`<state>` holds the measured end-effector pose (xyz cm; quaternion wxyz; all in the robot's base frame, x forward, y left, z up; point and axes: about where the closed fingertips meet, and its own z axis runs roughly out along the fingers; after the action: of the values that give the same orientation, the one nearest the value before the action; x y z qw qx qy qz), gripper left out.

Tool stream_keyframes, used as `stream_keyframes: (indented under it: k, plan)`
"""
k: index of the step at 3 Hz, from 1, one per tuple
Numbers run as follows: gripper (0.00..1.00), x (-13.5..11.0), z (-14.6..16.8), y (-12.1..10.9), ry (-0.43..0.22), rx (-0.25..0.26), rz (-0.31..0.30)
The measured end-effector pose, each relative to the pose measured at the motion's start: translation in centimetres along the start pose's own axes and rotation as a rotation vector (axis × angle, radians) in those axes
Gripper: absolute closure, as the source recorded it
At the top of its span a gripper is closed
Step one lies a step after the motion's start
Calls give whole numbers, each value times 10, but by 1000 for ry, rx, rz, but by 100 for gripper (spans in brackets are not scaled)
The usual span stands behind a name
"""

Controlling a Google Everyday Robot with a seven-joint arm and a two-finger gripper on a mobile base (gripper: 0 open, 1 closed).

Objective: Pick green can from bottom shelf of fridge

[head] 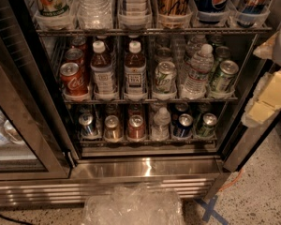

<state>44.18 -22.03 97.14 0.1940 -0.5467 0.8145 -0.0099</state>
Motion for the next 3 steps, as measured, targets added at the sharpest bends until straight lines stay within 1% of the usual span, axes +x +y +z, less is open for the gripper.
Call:
stream_keyframes:
  k: [1, 2, 3]
  plan:
    - [0, -5, 18, 27, -143, -16, 259]
    - [0, -11, 57, 68, -273, -88, 494]
    - [0, -14, 80, 82, -335, -120, 587]
